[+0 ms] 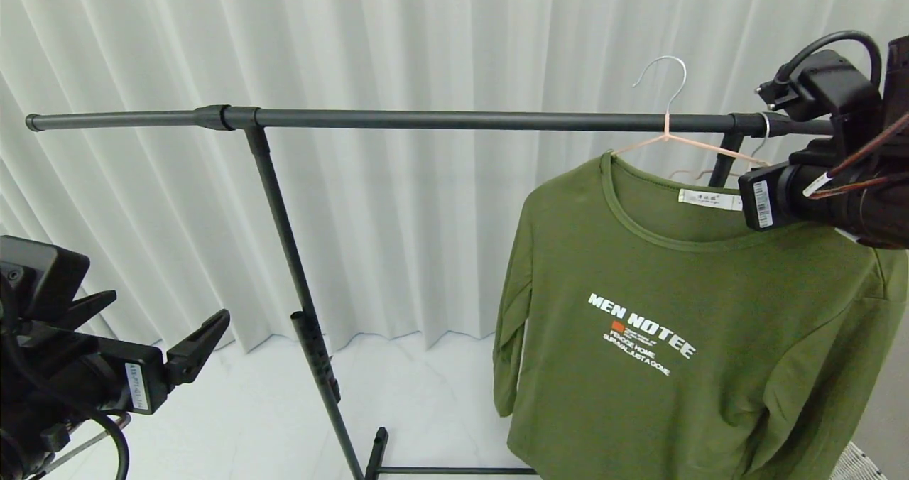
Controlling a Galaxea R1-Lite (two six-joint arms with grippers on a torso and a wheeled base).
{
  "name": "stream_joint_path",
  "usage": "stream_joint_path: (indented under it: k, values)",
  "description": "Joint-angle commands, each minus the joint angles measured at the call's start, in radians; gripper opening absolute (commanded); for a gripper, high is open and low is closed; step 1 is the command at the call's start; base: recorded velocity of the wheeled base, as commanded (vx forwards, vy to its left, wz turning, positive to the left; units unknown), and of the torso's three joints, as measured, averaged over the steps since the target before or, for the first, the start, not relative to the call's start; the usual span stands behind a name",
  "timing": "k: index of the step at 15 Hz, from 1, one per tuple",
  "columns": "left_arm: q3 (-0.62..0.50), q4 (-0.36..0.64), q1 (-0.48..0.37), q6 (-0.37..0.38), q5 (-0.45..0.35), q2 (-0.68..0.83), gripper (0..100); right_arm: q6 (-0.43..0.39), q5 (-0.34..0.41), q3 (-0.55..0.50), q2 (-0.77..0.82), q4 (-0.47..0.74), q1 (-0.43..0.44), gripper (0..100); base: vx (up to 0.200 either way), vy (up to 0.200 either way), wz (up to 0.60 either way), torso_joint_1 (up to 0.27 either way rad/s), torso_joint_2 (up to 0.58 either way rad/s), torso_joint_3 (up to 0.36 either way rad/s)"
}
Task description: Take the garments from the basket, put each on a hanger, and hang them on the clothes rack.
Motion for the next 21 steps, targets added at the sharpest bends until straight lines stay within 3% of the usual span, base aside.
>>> stream_joint_path:
  k: [1, 11, 20, 21]
  values:
    - [0.001, -0.001, -0.006, 0.001, 0.001, 0.001, 100, -0.001, 0.0, 0.0, 0.011, 0.0, 0.0, 0, 0.0, 0.0, 0.0, 0.0, 0.0, 0.0]
    - [-0.022, -0.002, -0.014, 0.013, 0.001, 0.001, 100, 0.003, -0.005, -0.069, 0.189, -0.038, -0.01, 0, 0.0, 0.0, 0.0, 0.0, 0.0, 0.0]
    - [-0.015, -0.002, -0.014, 0.013, 0.001, 0.001, 100, 0.006, -0.017, -0.065, 0.204, -0.038, 0.042, 0, 0.0, 0.0, 0.0, 0.0, 0.0, 0.0]
    - [-0.015, -0.002, -0.014, 0.013, 0.001, 0.0, 100, 0.006, -0.016, -0.065, 0.204, -0.038, 0.046, 100, 0.0, 0.0, 0.0, 0.0, 0.0, 0.0]
